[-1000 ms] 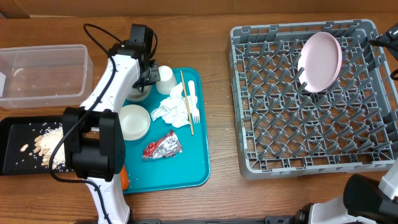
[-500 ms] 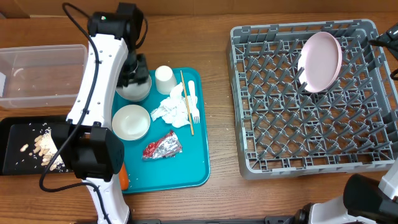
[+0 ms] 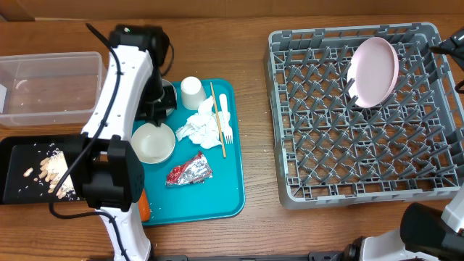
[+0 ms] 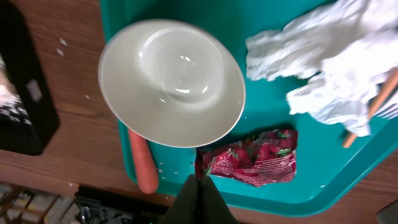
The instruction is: Sort waste into correct bins and load items into the dishwasher rack
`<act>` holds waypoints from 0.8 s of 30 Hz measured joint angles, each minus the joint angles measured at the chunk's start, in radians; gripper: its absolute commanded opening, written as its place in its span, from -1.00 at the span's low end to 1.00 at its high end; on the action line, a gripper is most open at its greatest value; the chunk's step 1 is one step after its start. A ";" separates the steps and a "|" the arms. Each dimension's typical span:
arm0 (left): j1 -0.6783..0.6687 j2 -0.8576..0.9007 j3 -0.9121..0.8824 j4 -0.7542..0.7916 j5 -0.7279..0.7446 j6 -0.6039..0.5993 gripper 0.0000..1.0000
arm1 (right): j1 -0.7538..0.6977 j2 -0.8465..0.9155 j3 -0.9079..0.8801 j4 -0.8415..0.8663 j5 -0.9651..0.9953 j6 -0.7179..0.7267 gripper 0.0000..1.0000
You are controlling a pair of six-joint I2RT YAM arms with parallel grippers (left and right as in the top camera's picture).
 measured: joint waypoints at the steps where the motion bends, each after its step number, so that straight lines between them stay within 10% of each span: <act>1: -0.001 0.000 -0.029 0.020 0.003 0.000 -0.91 | 0.000 0.000 0.000 0.000 0.000 0.000 1.00; 24: 0.080 0.000 -0.438 0.391 -0.004 -0.031 -0.92 | 0.000 0.000 0.000 0.000 0.000 0.000 1.00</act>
